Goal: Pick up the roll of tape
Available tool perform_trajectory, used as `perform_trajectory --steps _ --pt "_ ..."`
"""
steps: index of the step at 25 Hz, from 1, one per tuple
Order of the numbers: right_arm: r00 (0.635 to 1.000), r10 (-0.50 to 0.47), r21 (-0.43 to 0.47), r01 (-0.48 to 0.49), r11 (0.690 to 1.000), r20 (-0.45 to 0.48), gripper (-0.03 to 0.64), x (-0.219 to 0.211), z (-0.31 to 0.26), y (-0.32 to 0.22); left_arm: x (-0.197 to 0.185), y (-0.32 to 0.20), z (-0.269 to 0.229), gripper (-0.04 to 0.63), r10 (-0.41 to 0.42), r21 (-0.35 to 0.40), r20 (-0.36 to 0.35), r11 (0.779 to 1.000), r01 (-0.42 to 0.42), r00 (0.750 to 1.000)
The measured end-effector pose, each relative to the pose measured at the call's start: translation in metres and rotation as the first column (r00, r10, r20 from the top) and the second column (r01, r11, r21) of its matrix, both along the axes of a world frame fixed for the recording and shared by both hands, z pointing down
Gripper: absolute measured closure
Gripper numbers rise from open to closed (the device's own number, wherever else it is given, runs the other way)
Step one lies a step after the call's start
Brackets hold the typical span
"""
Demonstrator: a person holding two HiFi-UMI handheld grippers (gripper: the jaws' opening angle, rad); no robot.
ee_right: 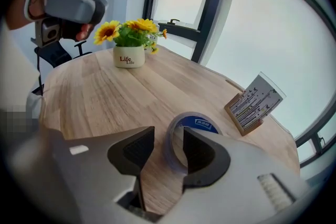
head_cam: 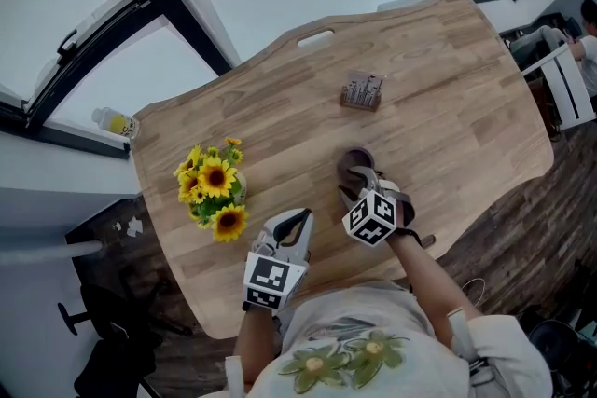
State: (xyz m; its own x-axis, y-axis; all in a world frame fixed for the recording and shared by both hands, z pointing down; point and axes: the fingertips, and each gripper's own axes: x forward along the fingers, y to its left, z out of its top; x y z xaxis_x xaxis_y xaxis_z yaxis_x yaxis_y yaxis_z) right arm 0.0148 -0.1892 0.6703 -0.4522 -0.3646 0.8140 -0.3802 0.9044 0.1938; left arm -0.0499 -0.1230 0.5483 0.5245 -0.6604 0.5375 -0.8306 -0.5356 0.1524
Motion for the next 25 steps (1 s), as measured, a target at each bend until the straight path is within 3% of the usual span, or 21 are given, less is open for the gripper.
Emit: perform_trajectory --steps 13,16,25 --pt "0.989 -0.082 0.002 0.083 0.997 -0.123 0.483 0.001 0.019 0.004 -0.002 -0.005 0.004 0.592 -0.003 -0.011 -0.004 1.000 0.003 1.000" --pt "0.987 -0.089 0.021 0.093 0.995 -0.131 0.537 0.001 0.019 0.002 -0.003 -0.005 0.005 0.592 -0.003 -0.012 -0.003 1.000 0.003 1.000" --pt "0.984 -0.109 0.006 0.111 0.994 -0.138 0.541 0.004 0.017 0.005 -0.002 -0.006 0.004 0.592 -0.001 -0.011 -0.002 1.000 0.001 1.000"
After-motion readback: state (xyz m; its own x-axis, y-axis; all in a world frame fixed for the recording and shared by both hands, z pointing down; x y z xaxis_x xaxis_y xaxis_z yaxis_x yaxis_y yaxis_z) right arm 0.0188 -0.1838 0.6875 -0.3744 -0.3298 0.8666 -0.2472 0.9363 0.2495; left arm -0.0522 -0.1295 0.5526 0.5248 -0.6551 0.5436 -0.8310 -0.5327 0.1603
